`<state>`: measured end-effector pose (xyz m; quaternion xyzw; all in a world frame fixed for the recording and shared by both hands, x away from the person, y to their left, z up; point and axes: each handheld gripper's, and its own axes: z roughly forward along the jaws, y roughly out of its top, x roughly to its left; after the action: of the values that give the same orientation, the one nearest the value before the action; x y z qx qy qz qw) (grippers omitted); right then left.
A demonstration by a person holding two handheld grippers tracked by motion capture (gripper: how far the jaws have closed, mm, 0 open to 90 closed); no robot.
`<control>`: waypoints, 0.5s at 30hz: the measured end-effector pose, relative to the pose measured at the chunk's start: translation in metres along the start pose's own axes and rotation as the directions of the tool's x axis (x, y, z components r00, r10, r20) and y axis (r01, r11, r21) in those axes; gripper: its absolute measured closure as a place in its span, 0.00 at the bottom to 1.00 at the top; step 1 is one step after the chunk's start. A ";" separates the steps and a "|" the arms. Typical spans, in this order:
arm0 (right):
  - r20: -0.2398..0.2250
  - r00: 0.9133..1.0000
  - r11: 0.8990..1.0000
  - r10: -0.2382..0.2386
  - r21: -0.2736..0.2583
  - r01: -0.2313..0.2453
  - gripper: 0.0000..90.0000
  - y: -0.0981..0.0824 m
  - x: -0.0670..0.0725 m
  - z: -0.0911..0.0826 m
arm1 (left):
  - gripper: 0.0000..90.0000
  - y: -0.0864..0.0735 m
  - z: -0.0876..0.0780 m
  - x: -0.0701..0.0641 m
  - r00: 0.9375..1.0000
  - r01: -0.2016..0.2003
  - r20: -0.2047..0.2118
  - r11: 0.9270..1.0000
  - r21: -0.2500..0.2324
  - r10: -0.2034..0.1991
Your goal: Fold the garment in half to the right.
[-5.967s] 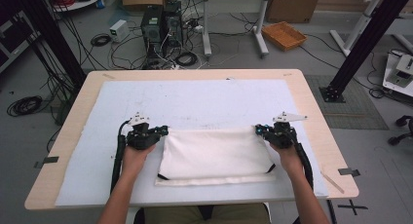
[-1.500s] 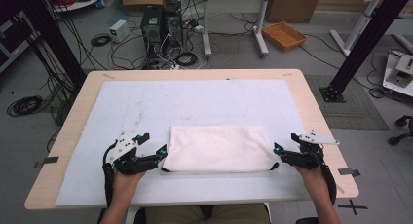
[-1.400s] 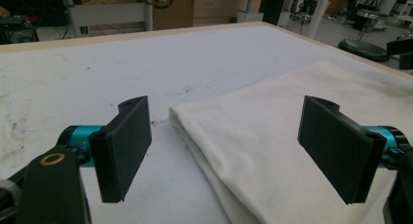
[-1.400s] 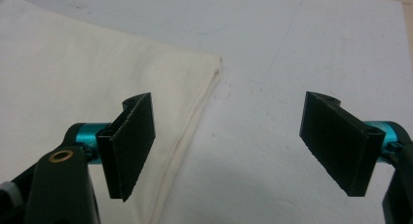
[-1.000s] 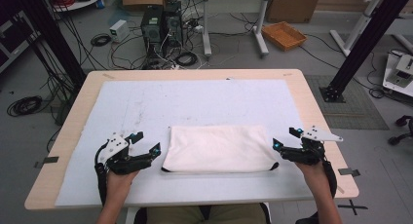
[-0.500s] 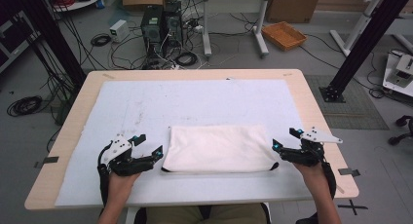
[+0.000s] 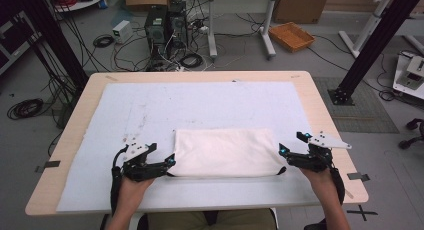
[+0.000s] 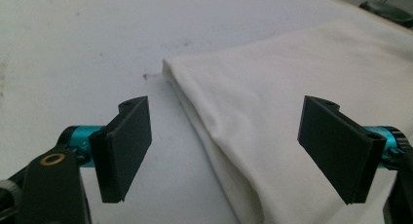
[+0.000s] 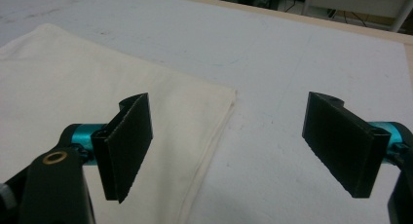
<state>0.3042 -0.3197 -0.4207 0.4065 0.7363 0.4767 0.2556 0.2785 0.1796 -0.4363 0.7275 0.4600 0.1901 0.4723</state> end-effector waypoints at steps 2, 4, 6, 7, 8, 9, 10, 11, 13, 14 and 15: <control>-0.007 1.000 1.000 -0.008 0.004 0.008 0.20 0.000 0.001 0.002 | 0.25 -0.003 0.005 -0.002 1.000 0.010 -0.002 0.999 0.049 -0.010; -0.015 1.000 1.000 -0.008 0.011 0.008 0.20 0.000 0.002 0.003 | 0.30 -0.005 0.007 -0.004 1.000 0.008 -0.026 0.997 0.074 -0.006; -0.022 1.000 1.000 -0.006 0.013 0.006 0.20 0.001 0.004 0.004 | 0.37 -0.007 0.007 -0.005 0.999 0.002 -0.034 0.995 0.101 0.002; -0.027 1.000 1.000 -0.008 0.015 0.008 0.20 0.001 0.005 0.005 | 0.41 -0.008 0.007 -0.007 0.999 0.001 -0.041 0.993 0.115 0.004; -0.031 0.999 1.000 -0.014 0.014 0.014 0.20 0.001 0.005 0.006 | 0.43 -0.009 0.007 -0.008 0.999 0.000 -0.043 0.991 0.133 0.006; -0.035 0.999 1.000 -0.015 0.017 0.016 0.20 0.002 0.007 0.006 | 0.44 -0.011 0.008 -0.009 0.999 -0.007 -0.039 0.990 0.144 0.013; -0.042 0.999 1.000 -0.025 0.014 0.026 0.20 0.002 0.008 0.007 | 0.46 -0.013 0.008 -0.011 0.999 -0.013 -0.037 0.988 0.154 0.019; -0.048 0.998 0.999 -0.027 0.018 0.028 0.20 0.003 0.010 0.007 | 0.49 -0.015 0.009 -0.013 0.999 -0.025 -0.043 0.985 0.171 0.033; -0.060 0.998 0.999 -0.037 0.020 0.038 0.20 0.004 0.013 0.008 | 0.54 -0.016 0.009 -0.018 0.995 -0.064 -0.068 0.984 0.169 0.076; -0.062 0.997 0.999 -0.037 0.022 0.039 0.21 0.004 0.014 0.009 | 0.55 -0.016 0.009 -0.019 0.994 -0.075 -0.069 0.982 0.173 0.088; -0.067 0.997 0.999 -0.043 0.021 0.044 0.20 0.005 0.015 0.010 | 0.57 -0.016 0.009 -0.019 0.994 -0.077 -0.065 0.982 0.174 0.090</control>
<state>0.3054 -0.3009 -0.4201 0.3772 0.7584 0.4759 0.2369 0.2674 0.1613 -0.4515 0.7767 0.4606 0.1956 0.3825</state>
